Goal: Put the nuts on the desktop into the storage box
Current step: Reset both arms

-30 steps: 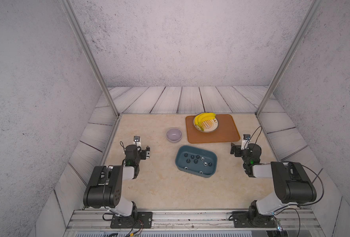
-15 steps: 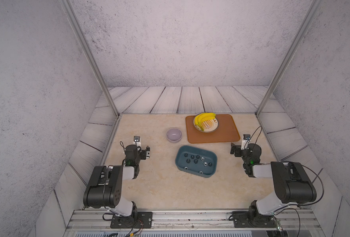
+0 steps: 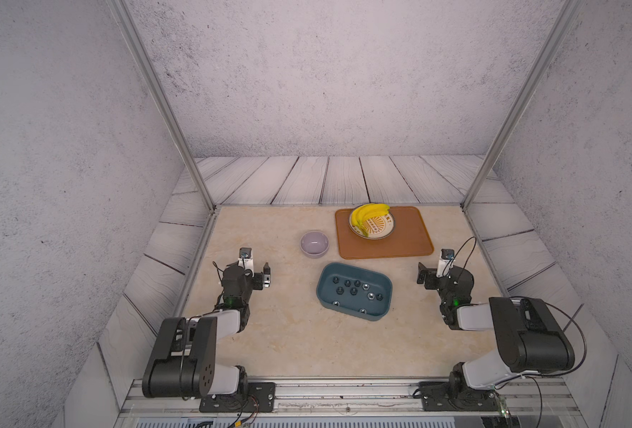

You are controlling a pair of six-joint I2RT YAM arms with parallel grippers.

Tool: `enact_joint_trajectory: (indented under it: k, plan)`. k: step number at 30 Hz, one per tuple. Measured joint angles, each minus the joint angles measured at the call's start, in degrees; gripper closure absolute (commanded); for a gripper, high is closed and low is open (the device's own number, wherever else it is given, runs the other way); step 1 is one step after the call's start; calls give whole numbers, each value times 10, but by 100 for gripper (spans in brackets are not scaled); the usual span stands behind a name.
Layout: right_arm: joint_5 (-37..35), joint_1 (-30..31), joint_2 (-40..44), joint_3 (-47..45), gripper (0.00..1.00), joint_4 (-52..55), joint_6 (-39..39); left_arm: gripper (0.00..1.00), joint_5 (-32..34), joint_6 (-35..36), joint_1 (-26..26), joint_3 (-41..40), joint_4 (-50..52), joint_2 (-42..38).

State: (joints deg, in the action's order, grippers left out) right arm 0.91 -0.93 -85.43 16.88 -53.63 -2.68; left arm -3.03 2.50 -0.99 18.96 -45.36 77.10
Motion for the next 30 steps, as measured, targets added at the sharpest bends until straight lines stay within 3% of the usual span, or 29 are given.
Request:
enact_joint_trajectory:
  k: [6,14,30]
  plan:
    - [-4,0,60,18,1,37,-3,2,34,-12,0,35,18,24]
    - [-21,0,-44,20,1,-14,-10,2,50,-21,0,59,33,92]
    - [-28,0,-42,35,1,-10,-15,2,47,-15,0,59,22,100]
